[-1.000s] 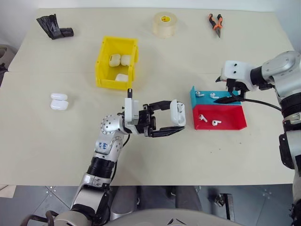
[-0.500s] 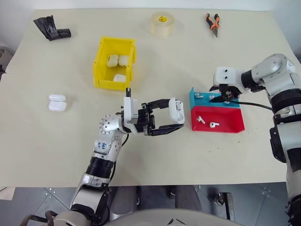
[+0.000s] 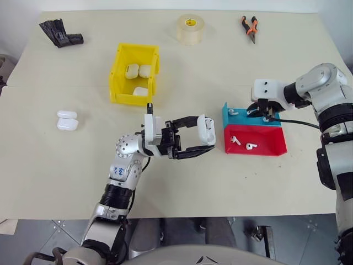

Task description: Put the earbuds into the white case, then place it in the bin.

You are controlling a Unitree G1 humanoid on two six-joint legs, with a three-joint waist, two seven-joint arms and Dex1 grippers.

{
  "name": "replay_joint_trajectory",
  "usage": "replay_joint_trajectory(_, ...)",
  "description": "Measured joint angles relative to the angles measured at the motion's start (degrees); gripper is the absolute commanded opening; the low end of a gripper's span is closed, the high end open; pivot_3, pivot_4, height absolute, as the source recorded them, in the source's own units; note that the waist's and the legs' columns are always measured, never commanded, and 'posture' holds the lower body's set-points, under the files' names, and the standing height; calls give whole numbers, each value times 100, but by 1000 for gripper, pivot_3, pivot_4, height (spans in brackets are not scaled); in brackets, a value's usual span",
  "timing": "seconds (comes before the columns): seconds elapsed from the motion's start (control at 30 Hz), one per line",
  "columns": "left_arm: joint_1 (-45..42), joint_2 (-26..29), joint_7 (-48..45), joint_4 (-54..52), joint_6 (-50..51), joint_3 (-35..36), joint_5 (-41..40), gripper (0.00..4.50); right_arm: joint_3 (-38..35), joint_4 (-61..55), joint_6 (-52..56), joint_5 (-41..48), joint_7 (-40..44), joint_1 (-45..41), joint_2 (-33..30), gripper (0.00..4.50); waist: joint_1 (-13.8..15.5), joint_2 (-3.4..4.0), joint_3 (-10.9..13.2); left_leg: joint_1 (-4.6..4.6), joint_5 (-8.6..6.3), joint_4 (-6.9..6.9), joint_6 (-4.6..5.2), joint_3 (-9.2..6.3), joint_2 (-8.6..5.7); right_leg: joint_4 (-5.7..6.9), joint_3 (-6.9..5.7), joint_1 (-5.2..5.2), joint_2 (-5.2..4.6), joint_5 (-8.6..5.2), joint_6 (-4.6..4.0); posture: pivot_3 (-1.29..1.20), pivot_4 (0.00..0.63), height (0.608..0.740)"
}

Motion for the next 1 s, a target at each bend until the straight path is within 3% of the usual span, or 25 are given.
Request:
replay_joint_trajectory(0.77, -1, -5, 0, -4, 32, -1, -2, 2810, -116, 0, -369, -39, 115, 25, -13, 847, -3, 2, 1, -1, 0, 0, 0, 0, 0, 0, 0, 0, 0, 0, 0, 0, 150, 740)
replay_joint_trajectory(1.0, 0, -23, 13, -10, 40, -1, -4, 2810, -791, -214, 315, 653, 580, 5, -86, 847, 4, 11, 7, -2, 0, 1, 0, 0, 0, 0, 0, 0, 0, 0, 0, 0, 150, 740)
